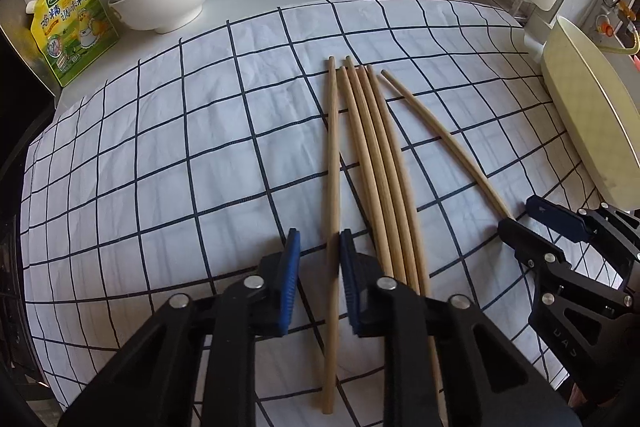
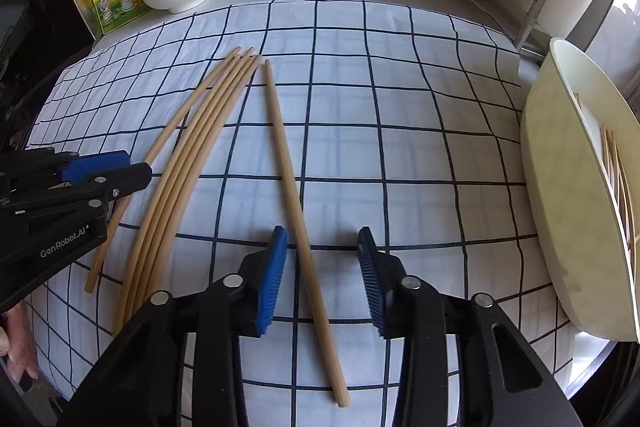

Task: Organize utensils
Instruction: 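Close the right tool on another wooden chopstick from the bundle, then lift the chopstick with the right tool over the basin and open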

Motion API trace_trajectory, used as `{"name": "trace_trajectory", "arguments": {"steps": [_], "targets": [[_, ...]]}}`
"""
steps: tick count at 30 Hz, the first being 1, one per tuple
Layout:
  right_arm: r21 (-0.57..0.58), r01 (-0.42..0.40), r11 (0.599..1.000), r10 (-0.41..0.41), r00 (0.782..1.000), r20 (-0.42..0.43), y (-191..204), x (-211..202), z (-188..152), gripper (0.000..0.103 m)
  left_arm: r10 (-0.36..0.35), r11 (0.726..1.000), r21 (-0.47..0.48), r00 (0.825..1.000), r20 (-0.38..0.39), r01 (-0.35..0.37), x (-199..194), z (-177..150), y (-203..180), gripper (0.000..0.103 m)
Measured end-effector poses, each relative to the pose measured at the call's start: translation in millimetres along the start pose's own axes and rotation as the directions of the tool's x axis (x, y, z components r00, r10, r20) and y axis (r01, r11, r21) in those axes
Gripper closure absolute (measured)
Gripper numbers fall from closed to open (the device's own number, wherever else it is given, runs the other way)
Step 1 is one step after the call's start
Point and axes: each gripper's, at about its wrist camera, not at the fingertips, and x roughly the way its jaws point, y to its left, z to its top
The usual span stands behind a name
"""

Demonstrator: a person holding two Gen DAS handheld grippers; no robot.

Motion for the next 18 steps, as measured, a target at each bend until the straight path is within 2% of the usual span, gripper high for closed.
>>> {"name": "trace_trajectory", "arguments": {"steps": [1, 2, 4, 9, 18], "targets": [[-0.003, -0.004, 1.000, 0.004, 1.000, -0.001, 1, 0, 0, 0.090, -0.008, 1.000, -0.002, 1.000, -0.003, 0.008, 0, 0, 0, 0.094], [-0.002, -0.008, 1.000, 0.008, 1.000, -0.002, 1, -1, 0, 0.094, -0.019, 1.000, -0.007, 1.000, -0.007, 0.019, 0, -1, 2, 0.095], [0.016, -0.030, 0.999, 0.030, 1.000, -0.003, -1, -1, 0, 0.096, -0.043, 0.999, -0.019, 0.999, -0.009, 0.043, 0, -1, 3, 0.096], [0.049, -0.060, 0.997, 0.061, 0.998, -0.004, -6, -6, -2, 0.096, -0.059, 0.998, -0.024, 0.998, 0.004, 0.059, -7, -8, 8, 0.096], [0.060, -0.093, 0.994, 0.091, 0.995, 0.043, -10, -39, -3, 0.097, -0.063, 0.998, -0.004, 0.997, 0.047, 0.063, -36, -8, 6, 0.096]]}}
